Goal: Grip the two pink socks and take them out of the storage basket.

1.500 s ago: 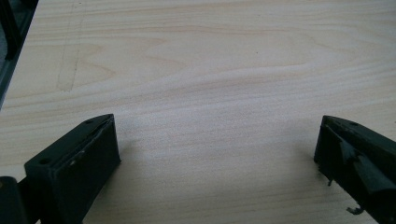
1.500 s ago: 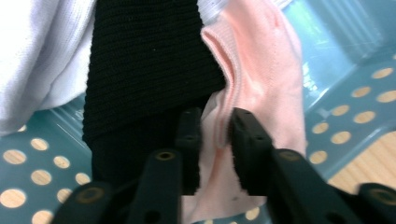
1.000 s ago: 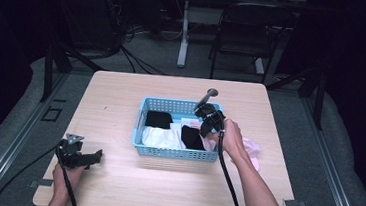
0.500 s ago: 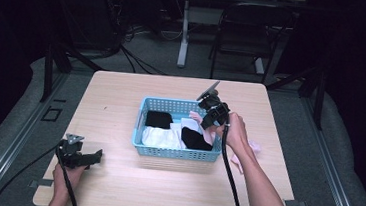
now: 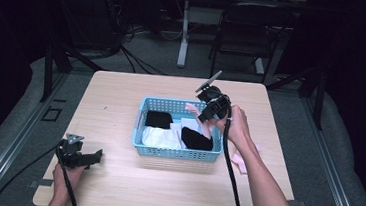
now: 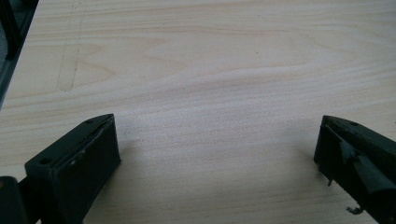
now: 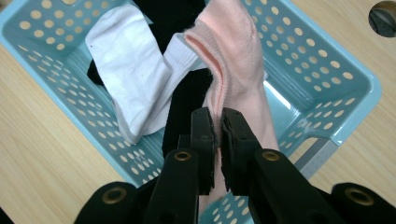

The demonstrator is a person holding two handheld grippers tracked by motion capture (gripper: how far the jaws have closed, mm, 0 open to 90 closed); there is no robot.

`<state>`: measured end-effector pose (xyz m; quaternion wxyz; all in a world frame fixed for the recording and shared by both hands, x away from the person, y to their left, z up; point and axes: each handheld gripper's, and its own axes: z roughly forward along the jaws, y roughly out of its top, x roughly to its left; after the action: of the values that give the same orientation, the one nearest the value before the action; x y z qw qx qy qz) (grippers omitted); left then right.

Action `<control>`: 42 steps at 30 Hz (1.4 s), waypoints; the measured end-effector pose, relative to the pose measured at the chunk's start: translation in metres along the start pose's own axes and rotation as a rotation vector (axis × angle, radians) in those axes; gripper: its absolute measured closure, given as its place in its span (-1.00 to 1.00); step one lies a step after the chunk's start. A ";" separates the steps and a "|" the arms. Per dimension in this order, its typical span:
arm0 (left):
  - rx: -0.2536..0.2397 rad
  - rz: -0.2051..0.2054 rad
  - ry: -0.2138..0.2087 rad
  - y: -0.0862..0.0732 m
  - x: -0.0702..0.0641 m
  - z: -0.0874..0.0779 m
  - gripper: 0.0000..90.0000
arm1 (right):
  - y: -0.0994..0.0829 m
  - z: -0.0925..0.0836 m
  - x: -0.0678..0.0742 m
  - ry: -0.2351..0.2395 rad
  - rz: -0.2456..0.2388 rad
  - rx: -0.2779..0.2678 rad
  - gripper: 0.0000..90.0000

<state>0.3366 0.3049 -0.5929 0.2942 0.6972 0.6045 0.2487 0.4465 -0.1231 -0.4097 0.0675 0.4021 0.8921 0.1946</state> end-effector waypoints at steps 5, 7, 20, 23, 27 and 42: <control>0.000 0.000 0.000 0.000 0.000 0.000 -1.00 | -0.003 -0.015 -0.001 0.012 0.000 -0.018 0.87; 0.000 0.000 0.000 0.000 0.000 0.000 -1.00 | -0.003 -0.018 -0.001 0.011 -0.002 -0.016 0.87; 0.000 -0.001 0.001 0.000 0.000 0.000 -1.00 | -0.027 -0.066 -0.020 -0.030 0.031 -0.061 0.87; 0.000 -0.002 0.001 0.000 0.000 0.000 -1.00 | -0.042 -0.078 -0.033 -0.047 0.062 -0.078 0.87; 0.000 -0.002 0.001 0.000 0.000 0.000 -1.00 | -0.054 -0.083 -0.043 -0.061 0.089 -0.082 0.87; 0.001 -0.004 0.003 0.000 0.000 0.000 -1.00 | -0.108 -0.060 -0.098 -0.086 0.258 -0.042 0.87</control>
<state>0.3364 0.3046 -0.5929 0.2936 0.6959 0.6062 0.2490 0.4206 -0.2782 -0.4013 0.0884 0.5200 0.8250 0.2029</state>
